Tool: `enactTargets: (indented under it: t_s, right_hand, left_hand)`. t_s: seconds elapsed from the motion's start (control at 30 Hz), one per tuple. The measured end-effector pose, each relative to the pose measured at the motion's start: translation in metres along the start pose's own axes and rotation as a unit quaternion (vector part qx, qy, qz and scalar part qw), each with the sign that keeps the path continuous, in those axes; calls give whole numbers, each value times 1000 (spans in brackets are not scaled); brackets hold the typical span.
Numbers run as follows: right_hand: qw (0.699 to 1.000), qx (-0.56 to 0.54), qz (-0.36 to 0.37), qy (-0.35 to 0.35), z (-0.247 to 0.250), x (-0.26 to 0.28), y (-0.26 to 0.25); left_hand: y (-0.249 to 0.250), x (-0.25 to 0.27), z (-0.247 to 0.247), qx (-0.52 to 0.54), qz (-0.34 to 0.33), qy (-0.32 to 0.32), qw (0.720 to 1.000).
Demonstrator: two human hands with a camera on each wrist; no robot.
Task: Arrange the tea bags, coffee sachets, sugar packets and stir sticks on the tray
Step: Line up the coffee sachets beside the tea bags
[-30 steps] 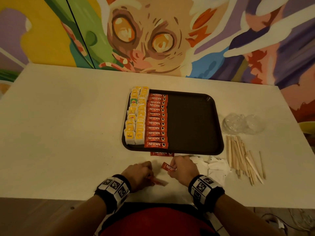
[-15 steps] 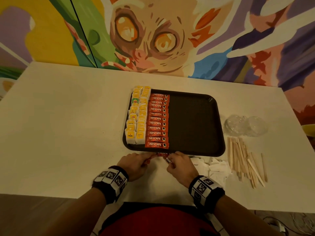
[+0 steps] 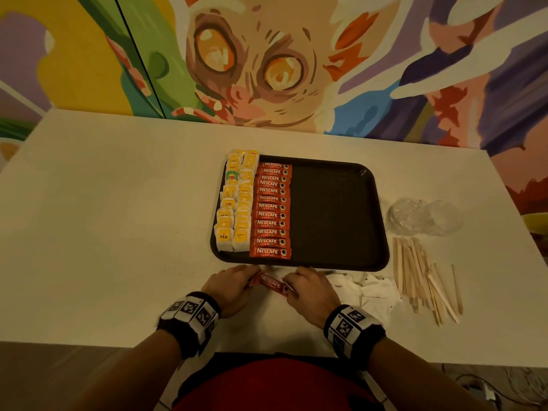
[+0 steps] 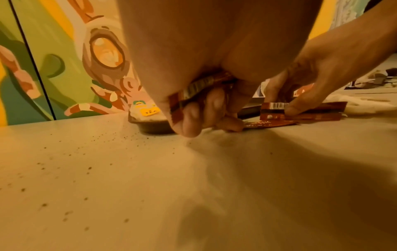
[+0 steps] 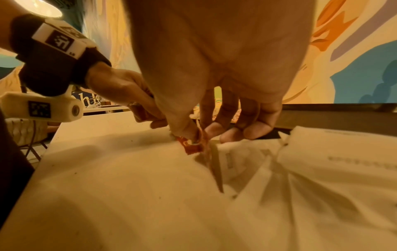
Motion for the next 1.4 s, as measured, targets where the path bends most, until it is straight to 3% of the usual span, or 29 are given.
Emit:
enactTargets:
  t_s: [0.27, 0.4, 0.53, 0.67, 0.8, 0.93, 1.03, 1.1, 1.2, 1.4]
  right_hand:
    - [998, -56, -13, -35, -2, -4, -10]
    - [994, -101, -17, -23, 3, -4, -10]
    - [988, -155, -15, -11, 14, -6, -8]
    - [965, -261, -9, -11, 29, -10, -8]
    - [938, -346, -11, -11, 45, -18, -5]
    - [928, -370, -6, -31, 56, -29, -6]
    - [936, -343, -54, -56, 52, -42, 0]
    - [919, -372, -86, -95, 47, -48, 3]
    - [893, -416, -75, -152, 41, -54, -1]
    - [928, -342, -32, -146, 41, -59, -7]
  left_hand:
    - [3, -5, -12, 15, -6, -37, 999]
    - [-9, -8, -14, 19, 38, -7, 999]
    - [-16, -11, -15, 50, 71, -33, 996]
    - [-25, -9, -13, 65, 102, -63, 991]
    - [-19, -6, -8, 157, 84, -60, 982]
    - [-9, -2, 9, 220, 34, -10, 975]
    - [-10, 1, 20, 249, 30, 7, 968]
    - [-6, 3, 30, 281, 20, 25, 959]
    - [-5, 4, 44, 338, 22, 84, 937]
    - [-20, 2, 67, 390, 64, 231, 889]
Point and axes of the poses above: each hand's wrist, its own x-axis away from the middle knuckle, its own z-axis out of the back of the hand, y = z × x, the point moved 7 cm from there along -x, towards the middle knuckle, and after that the axes turned 12 degrees about -z, right-handed, at the moved point
